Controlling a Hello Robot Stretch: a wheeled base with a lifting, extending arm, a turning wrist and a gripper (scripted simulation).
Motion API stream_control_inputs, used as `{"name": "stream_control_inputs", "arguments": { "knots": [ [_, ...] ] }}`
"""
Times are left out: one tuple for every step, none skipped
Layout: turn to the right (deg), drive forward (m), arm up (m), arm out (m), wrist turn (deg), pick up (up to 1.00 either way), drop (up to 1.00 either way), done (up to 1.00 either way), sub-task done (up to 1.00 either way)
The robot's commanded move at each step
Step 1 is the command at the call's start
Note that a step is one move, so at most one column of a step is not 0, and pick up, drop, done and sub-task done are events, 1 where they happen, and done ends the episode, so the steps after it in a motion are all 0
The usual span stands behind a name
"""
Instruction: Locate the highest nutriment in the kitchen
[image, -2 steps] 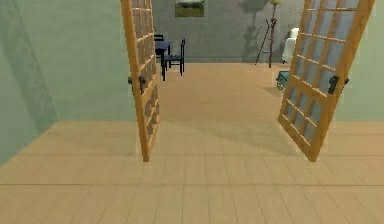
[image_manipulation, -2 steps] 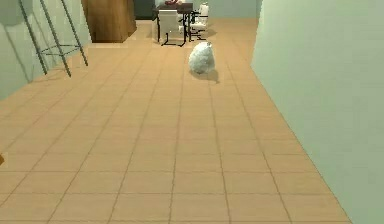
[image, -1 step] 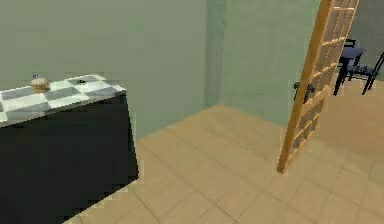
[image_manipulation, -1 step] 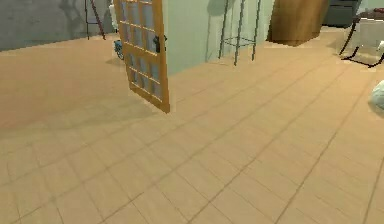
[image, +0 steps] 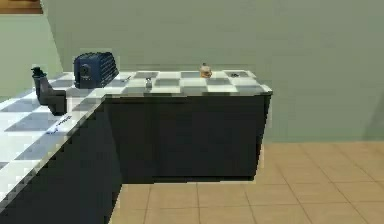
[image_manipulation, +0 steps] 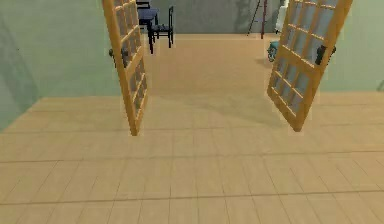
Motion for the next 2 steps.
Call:
{"name": "stream_control_inputs", "arguments": {
  "knots": [
    [0.0, 0.75, 0.0, 0.0, 0.0, 0.0, 0.0, 0.0, 0.0],
    [0.0, 0.0, 0.0, 0.0, 0.0, 0.0, 0.0, 1.0, 0.0]
  ]
}}
